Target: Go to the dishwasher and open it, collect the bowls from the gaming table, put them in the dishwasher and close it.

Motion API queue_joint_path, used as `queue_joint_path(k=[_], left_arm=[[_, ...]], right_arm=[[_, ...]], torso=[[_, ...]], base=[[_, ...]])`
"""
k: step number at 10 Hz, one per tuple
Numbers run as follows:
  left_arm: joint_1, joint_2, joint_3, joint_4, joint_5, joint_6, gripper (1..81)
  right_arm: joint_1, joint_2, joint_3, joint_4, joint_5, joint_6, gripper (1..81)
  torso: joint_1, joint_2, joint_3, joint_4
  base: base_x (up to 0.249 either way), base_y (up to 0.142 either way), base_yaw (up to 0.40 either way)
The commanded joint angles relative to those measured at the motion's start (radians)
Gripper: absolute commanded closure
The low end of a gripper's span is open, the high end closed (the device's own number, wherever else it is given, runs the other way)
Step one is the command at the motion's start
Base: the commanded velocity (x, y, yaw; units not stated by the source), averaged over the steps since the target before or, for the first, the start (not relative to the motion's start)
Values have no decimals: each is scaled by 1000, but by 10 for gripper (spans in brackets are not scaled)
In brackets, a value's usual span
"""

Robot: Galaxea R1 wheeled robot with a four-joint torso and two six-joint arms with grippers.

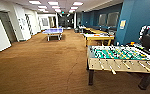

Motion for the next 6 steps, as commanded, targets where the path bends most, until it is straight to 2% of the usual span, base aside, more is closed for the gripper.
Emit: queue_joint_path(k=[1, 6], left_arm=[[-46, -12, 3, -21, 57, -2, 10], [-46, -8, 3, -52, 57, -3, 10]], right_arm=[[40, -4, 8, -12, -44, -6, 10], [40, 1, 8, -11, -44, -4, 10]], torso=[[0, 0, 0, 0], [0, 0, 0, 0]], base=[[0, 0, 0], [0, 0, 0]])
